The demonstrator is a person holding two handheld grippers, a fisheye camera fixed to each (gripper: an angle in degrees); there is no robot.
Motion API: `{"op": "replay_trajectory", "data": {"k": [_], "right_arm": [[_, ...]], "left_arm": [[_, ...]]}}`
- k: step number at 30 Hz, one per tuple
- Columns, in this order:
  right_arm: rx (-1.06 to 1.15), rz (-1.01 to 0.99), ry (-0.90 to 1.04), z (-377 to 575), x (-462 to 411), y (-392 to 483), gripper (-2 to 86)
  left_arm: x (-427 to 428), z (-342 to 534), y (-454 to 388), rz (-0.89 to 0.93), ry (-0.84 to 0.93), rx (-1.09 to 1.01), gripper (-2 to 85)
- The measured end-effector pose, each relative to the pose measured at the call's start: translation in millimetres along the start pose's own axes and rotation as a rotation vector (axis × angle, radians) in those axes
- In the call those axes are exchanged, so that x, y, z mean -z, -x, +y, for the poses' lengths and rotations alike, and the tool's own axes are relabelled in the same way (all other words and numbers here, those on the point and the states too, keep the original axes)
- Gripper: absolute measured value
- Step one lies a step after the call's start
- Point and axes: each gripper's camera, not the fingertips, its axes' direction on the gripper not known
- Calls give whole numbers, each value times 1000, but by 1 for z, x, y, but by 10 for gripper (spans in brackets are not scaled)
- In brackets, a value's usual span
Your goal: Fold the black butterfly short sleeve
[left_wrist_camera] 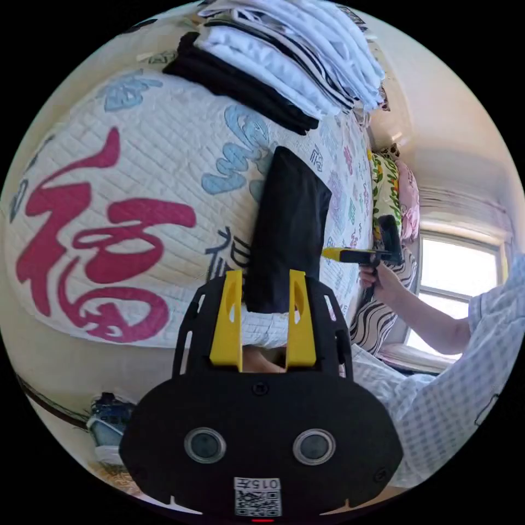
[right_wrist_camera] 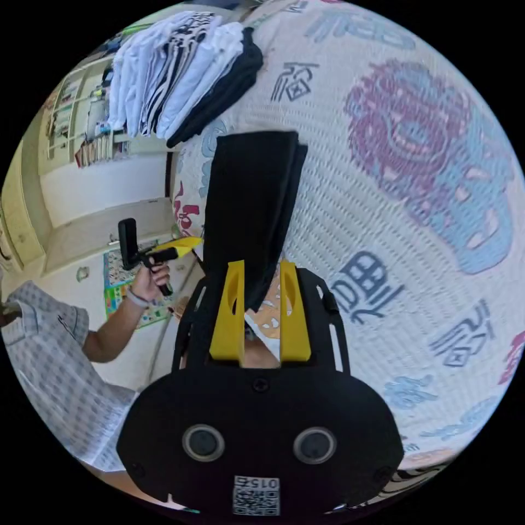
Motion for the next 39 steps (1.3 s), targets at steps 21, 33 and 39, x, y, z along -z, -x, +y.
{"op": "replay_trajectory", "data": {"k": [21,33,39], "right_arm": [[284,-203,-216,125,24,28,19],[8,-260,-95,189,-3,-49,47],[110,-305,-202,284,73,-50,24]], "left_arm": [[-163,21,-112,-464,-28,-174,77],[-204,1,-64,-157,-52,-104,63],[-257,-7,-90,-115,17,-239,59]]}}
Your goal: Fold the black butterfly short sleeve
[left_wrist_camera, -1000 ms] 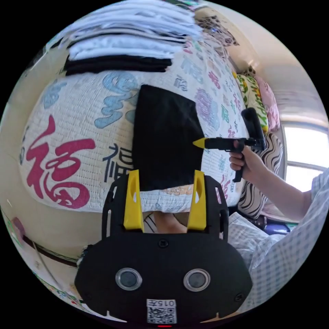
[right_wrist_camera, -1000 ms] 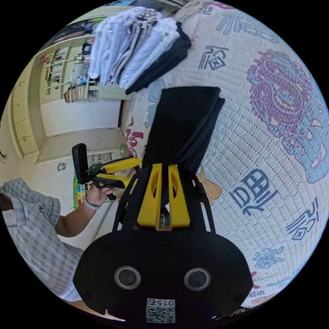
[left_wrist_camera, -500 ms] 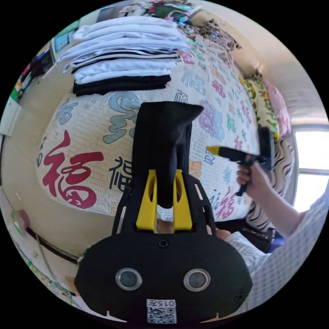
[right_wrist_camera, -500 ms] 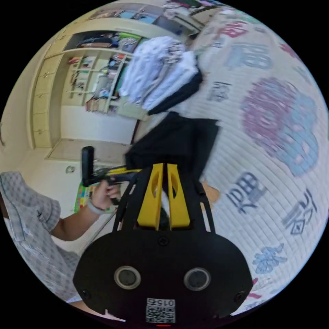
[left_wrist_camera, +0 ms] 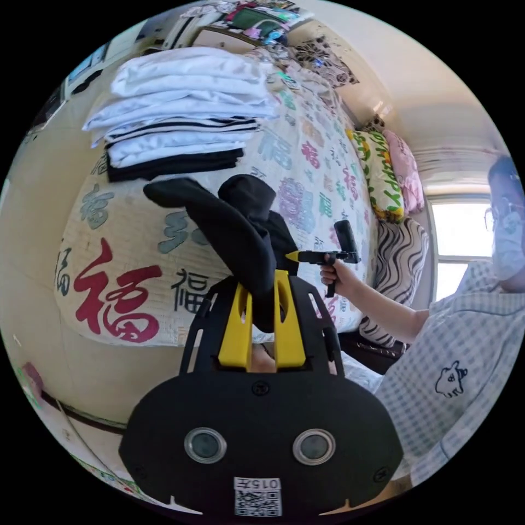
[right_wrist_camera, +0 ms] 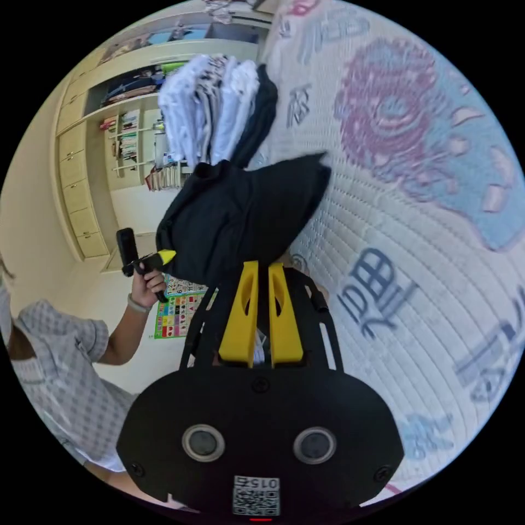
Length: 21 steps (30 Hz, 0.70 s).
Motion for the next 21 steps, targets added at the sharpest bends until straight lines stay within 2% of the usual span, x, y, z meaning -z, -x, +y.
{"op": "replay_trajectory", "data": {"k": [4,7,9,14,16,18,19,21], "right_arm": [[36,47,-99,77,94,28,21],[26,139,-191,156,170,57,20],[-45,228,-277,224,221,77,20],[-233,329,-542,369,284,111,25],[-298,363,-638,421,288,117,28],[-409,379,-761,479,279,101,36],[-444,368,-759,490,274,91,38],[-668,305,-631,526,253,46,44]], "left_arm": [[-52,-9,-32,201,9,-128,57],[-123,-24,-66,388,64,-253,56],[-191,-44,-102,509,157,-364,55],[-325,-87,-189,712,439,-628,59],[-377,-97,-220,687,527,-725,65],[-457,-110,-242,492,590,-728,83],[-476,-113,-244,439,589,-715,83],[-536,-122,-236,235,563,-615,79]]}}
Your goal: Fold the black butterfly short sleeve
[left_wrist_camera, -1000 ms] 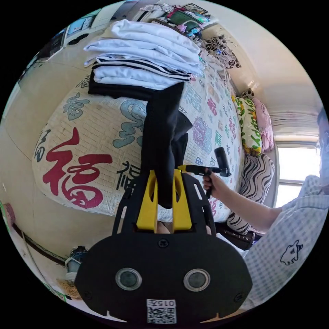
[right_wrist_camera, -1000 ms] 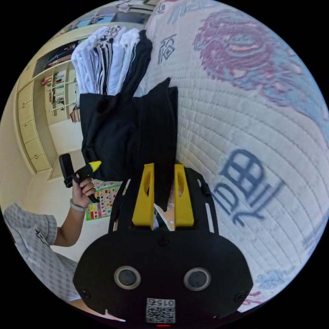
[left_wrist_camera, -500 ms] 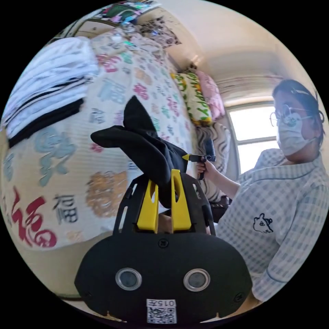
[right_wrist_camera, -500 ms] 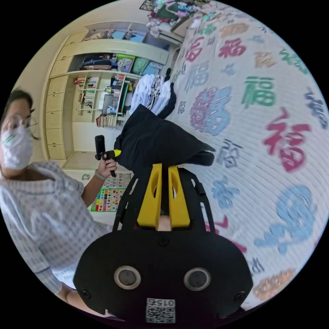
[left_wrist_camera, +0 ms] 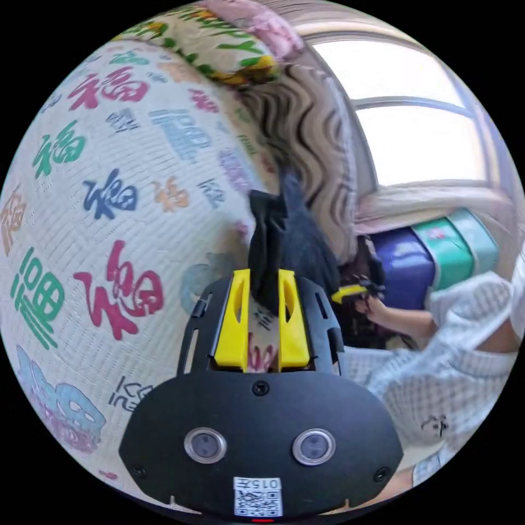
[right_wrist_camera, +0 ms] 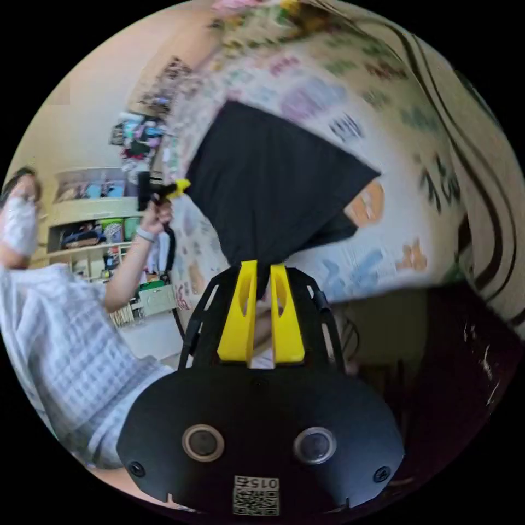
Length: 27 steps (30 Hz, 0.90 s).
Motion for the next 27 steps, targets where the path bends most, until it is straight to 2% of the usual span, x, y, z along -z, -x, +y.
{"op": "replay_trajectory", "data": {"k": [2,5,7,9,12,16,18,22,27], "right_arm": [[-61,-4,3,11,-1,-24,47],[-17,-39,-50,17,16,-38,70],[44,29,-77,15,30,-38,77],[143,186,-97,8,46,-34,90],[172,361,-100,4,60,-39,94],[171,335,-34,12,65,-61,81],[144,296,-2,22,66,-71,61],[166,265,-62,47,87,-60,17],[261,148,-135,96,127,-6,4]], "left_arm": [[-25,-9,12,27,-32,62,77],[-68,-29,2,-76,-54,37,89],[-99,-50,-10,-151,-43,-24,103],[-145,-88,-21,-181,-2,-130,114],[-198,-138,-23,-245,40,-218,120],[-252,-189,-11,-322,114,-283,108],[-283,-209,3,-312,213,-316,48],[-282,-212,18,-248,173,-360,6],[-214,-179,50,-120,45,-357,-2]]}}
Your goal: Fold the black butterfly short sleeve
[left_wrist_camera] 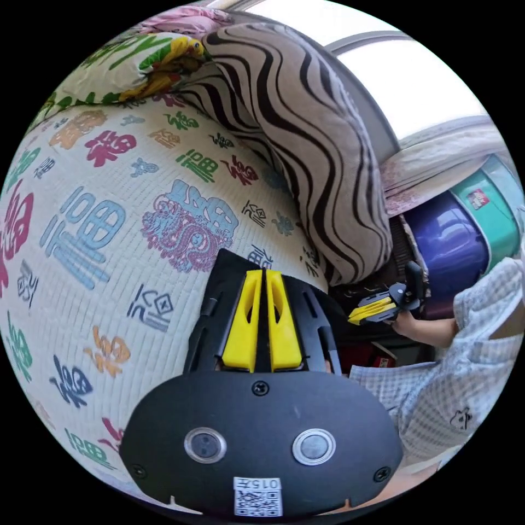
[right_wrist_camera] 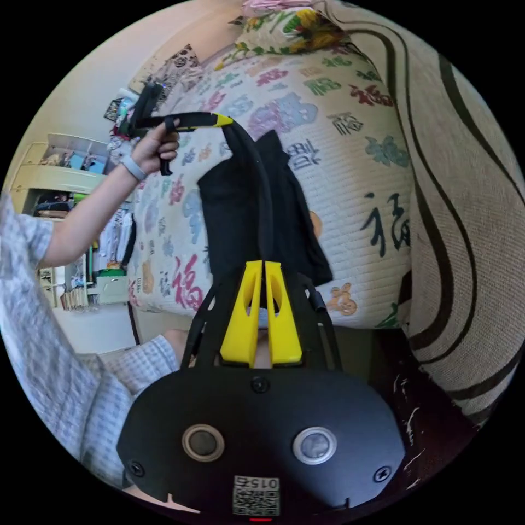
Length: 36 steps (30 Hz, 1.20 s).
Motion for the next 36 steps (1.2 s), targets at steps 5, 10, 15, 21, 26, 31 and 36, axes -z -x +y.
{"op": "replay_trajectory", "data": {"k": [5,10,15,21,26,31,36], "right_arm": [[274,-268,113,9,-10,98,1],[465,-473,312,27,-90,202,0],[417,-319,558,44,-192,259,-1],[399,-320,566,67,-159,271,1],[541,-58,427,70,-76,261,11],[718,302,431,59,-48,250,45],[924,355,626,63,-71,273,66]], "left_arm": [[71,84,34,-7,-38,90,-3],[122,186,95,-24,-82,271,-4],[123,279,181,-45,-49,576,-7],[137,306,185,-134,-245,660,8],[107,271,125,-31,-103,514,67],[55,257,83,-5,-67,627,100],[24,263,76,47,-82,895,117]]}}
